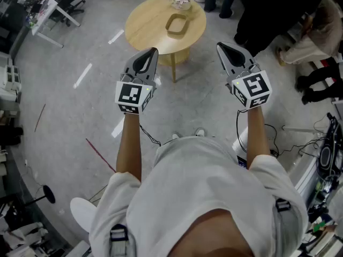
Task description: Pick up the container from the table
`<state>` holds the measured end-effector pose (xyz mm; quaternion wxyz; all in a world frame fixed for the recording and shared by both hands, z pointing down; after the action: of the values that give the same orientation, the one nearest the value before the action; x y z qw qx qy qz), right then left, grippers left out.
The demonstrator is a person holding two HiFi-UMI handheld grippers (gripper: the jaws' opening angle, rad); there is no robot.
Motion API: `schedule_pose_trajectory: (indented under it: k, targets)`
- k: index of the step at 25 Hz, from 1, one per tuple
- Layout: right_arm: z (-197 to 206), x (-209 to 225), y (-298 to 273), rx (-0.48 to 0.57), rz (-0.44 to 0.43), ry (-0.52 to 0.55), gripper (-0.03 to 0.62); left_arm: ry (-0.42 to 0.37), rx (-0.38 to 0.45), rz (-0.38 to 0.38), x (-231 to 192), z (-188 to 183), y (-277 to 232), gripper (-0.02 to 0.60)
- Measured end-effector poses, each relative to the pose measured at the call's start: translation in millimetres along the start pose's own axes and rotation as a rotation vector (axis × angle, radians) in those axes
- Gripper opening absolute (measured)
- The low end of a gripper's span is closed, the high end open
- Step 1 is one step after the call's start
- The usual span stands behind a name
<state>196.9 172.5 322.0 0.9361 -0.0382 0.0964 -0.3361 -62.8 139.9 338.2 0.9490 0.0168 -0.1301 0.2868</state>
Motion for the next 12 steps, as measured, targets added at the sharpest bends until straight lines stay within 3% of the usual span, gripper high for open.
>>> schedule_pose_trajectory:
  k: [7,12]
  targets:
    - [-6,3,40,0.012,-0.013,-0.020,0.014,0.011,-0.008,-0.027,23,-17,19,0.015]
    - [20,22,77,0.002,-0.039,-0.025,0.014,0.015,-0.031,-0.054,65,-12,20,0.015]
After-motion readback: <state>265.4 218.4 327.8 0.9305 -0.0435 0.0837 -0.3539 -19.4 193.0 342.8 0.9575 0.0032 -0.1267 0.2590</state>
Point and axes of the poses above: the fingertips, and each gripper's own axes: y backward along the fingers, x to its right, z out of its underside, the point moved 7 cm from there along y, backward along the fingers, and after that the axes turned 8 degrees about -z, right-handed, at the moved point
